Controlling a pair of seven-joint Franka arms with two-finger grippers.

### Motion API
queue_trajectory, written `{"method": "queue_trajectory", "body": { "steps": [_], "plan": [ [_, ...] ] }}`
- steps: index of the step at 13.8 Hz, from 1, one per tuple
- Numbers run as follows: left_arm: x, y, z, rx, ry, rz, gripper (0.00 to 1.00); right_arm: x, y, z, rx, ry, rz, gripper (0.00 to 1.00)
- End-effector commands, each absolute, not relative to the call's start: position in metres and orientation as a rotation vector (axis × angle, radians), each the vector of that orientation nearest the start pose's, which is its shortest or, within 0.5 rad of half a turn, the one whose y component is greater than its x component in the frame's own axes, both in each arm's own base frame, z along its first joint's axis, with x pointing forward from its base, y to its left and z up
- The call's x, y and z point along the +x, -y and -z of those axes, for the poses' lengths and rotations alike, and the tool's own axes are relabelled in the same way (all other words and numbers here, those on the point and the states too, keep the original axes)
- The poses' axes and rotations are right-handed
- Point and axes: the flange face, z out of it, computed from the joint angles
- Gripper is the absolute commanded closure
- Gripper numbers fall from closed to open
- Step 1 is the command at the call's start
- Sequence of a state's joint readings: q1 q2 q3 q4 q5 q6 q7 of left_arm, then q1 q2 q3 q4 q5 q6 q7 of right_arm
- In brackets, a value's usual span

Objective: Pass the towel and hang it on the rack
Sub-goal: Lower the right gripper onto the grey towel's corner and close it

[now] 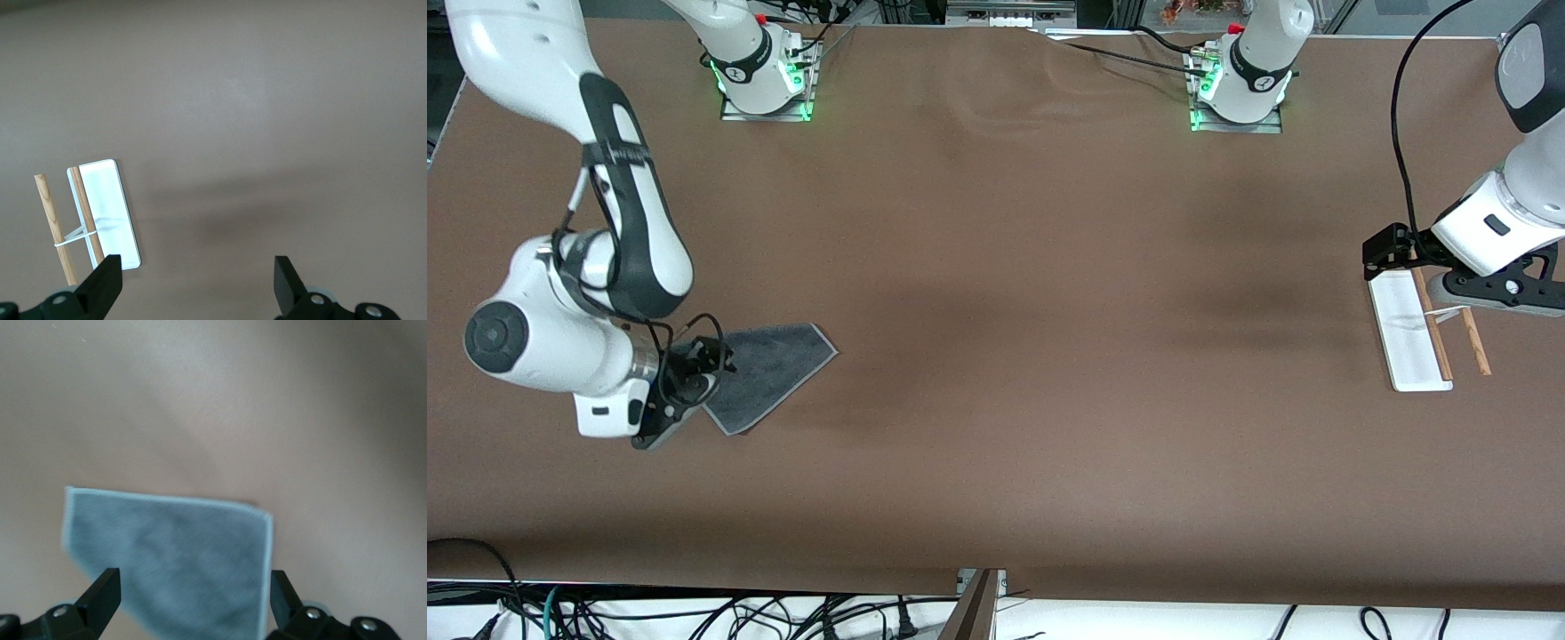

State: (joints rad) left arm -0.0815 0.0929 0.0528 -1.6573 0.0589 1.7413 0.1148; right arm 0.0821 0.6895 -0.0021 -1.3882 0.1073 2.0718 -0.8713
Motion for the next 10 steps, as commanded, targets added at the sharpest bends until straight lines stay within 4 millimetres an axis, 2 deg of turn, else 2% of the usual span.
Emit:
{"method": "queue_trajectory", "body": {
  "steps": [1, 4, 6, 10],
  "plan": [
    [0.593, 0.014, -0.55, -3.077, -0.239, -0.03, 0.0, 0.753, -0.059, -0.269, -2.651, 1.573, 0.171, 0.01],
    [0.593, 0.014, -0.55, -3.077, -0.239, -0.03, 0.0, 0.757, -0.047, -0.24, -2.594, 1.7, 0.201, 0.01],
    [0.593, 0.014, -0.55, -3.077, -0.239, -0.03, 0.0, 0.756, -0.046, -0.235, -2.57, 1.731, 0.193, 0.01],
    [0.593, 0.014, -0.55, -3.077, -0.239, -0.03, 0.0, 0.757, -0.027, -0.217, -2.565, 1.743, 0.207, 0.01]
  ]
}}
